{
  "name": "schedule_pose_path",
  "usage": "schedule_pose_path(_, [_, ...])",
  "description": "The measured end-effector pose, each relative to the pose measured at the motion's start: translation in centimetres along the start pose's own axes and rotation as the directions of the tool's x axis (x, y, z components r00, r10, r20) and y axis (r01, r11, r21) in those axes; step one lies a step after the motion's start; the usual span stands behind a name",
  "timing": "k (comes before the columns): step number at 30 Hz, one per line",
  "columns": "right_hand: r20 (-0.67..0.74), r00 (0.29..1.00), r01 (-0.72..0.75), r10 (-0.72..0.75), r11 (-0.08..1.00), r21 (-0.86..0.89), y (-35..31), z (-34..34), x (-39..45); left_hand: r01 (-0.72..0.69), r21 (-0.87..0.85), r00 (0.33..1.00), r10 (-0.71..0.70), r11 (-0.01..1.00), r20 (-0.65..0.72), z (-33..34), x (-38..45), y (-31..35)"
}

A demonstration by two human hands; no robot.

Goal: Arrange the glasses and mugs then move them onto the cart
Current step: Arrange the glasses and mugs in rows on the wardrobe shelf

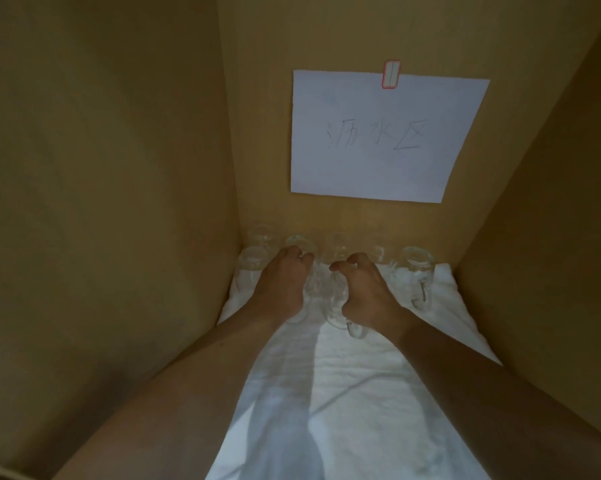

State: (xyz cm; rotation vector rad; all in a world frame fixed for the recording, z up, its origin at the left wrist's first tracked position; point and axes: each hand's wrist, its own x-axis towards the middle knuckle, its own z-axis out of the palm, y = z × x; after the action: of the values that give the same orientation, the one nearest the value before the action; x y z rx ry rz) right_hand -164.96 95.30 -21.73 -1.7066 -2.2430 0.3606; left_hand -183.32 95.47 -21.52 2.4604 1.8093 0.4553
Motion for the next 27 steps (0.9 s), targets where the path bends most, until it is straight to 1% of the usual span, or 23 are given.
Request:
schedule_pose_path(4, [0.031, 0.999, 0.029, -0.031, 0.998, 0.060, 0.6, 0.1, 0.9, -0.002, -0.034, 1.000, 0.002, 0.999, -0.010, 0.1, -0.1, -0.2])
schedule_pose_path(10, [0.029, 0.996, 0.077, -0.080, 0.992, 0.100, 2.0, 0.5, 1.7, -0.033, -0.080, 0.999, 0.029, 0.996, -0.044, 0.3, 0.0, -0.5])
schedule_pose_path(14, [0.023, 0.998, 0.056, -0.058, 0.995, 0.077, 1.9, 0.9, 1.8, -0.047, -0.107, 0.996, 0.038, 0.993, -0.086, 0.7, -0.3, -0.6])
schedule_pose_path(18, [-0.042, 0.999, 0.033, -0.034, 0.999, -0.007, 1.0, 1.3, 0.9, -0.072, -0.089, 0.993, 0.064, 0.993, -0.095, 0.8, -0.4, -0.6])
schedule_pose_path(19, [-0.028, 0.999, 0.018, -0.018, 1.000, -0.022, 0.7, 1.2, 0.8, -0.077, -0.069, 0.993, 0.071, 0.995, -0.092, 0.7, -0.4, -0.5])
schedule_pose_path(22, [0.078, 0.996, -0.045, 0.048, 0.998, -0.033, 0.2, 0.3, 0.7, -0.077, -0.031, 0.994, 0.074, 0.997, -0.076, 0.2, -0.6, -0.1])
schedule_pose_path(24, [0.132, 0.989, -0.061, 0.068, 0.997, -0.055, 0.0, -0.2, 0.7, -0.072, -0.018, 0.995, 0.071, 0.997, -0.066, 0.1, -0.5, 0.0])
schedule_pose_path(27, [0.122, 0.989, -0.078, 0.084, 0.995, -0.058, -0.2, -0.6, 0.3, -0.071, 0.022, 0.996, 0.072, 0.997, -0.050, 0.2, -0.4, -0.1])
